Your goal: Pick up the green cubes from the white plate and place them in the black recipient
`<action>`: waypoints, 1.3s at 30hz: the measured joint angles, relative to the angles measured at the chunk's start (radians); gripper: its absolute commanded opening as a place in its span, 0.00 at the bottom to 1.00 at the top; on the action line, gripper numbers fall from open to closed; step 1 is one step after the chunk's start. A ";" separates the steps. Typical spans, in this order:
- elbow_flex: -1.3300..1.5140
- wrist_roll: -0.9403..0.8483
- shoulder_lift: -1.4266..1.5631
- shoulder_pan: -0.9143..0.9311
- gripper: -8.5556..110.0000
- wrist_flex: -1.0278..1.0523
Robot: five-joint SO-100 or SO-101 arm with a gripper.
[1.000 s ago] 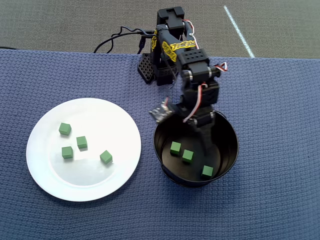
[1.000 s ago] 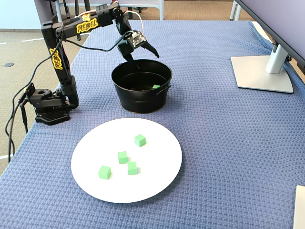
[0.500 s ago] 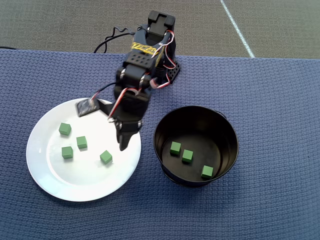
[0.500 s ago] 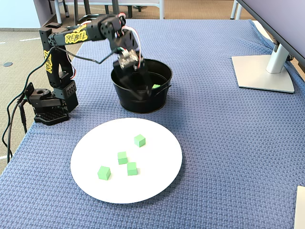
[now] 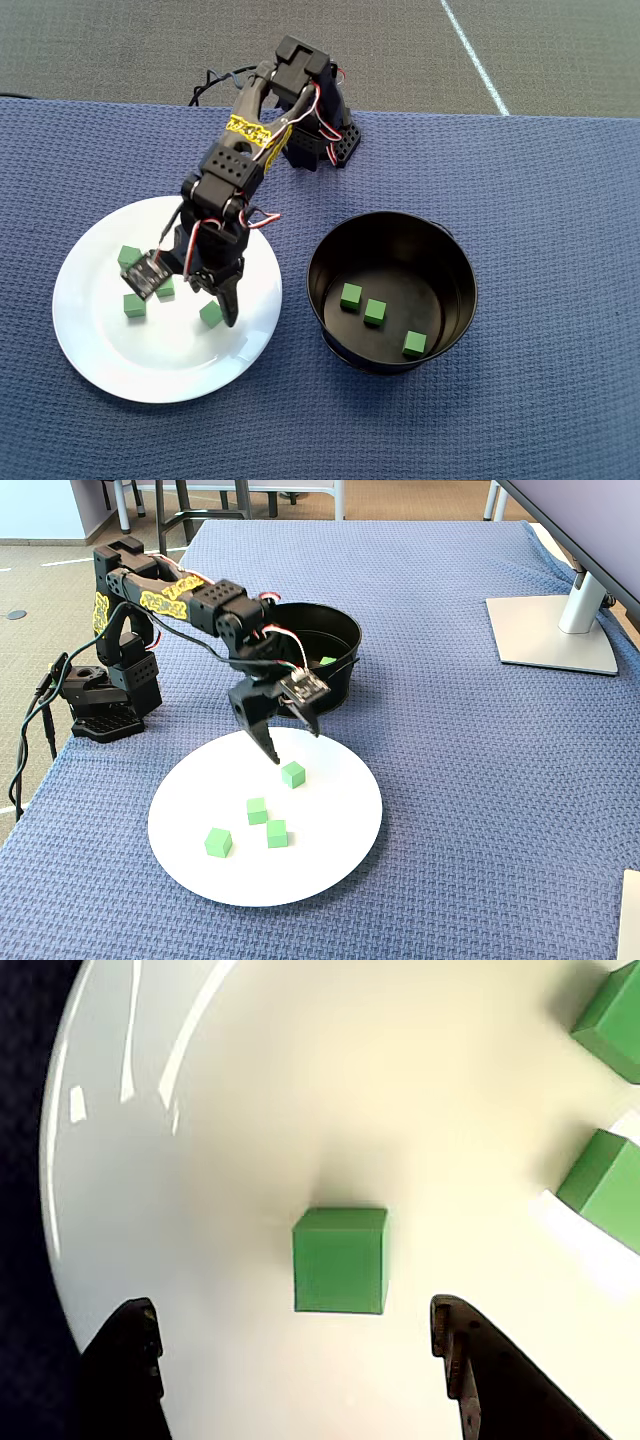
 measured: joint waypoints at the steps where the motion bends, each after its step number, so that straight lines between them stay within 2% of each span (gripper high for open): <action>1: 0.002 -0.025 -0.009 0.000 0.31 0.000; 8: 0.002 -0.094 -0.035 0.000 0.30 0.005; 32: -0.041 -0.094 -0.158 0.000 0.32 -0.018; 37: -0.048 -0.094 -0.170 0.000 0.28 -0.021; 39: -0.048 -0.092 -0.170 0.000 0.19 -0.028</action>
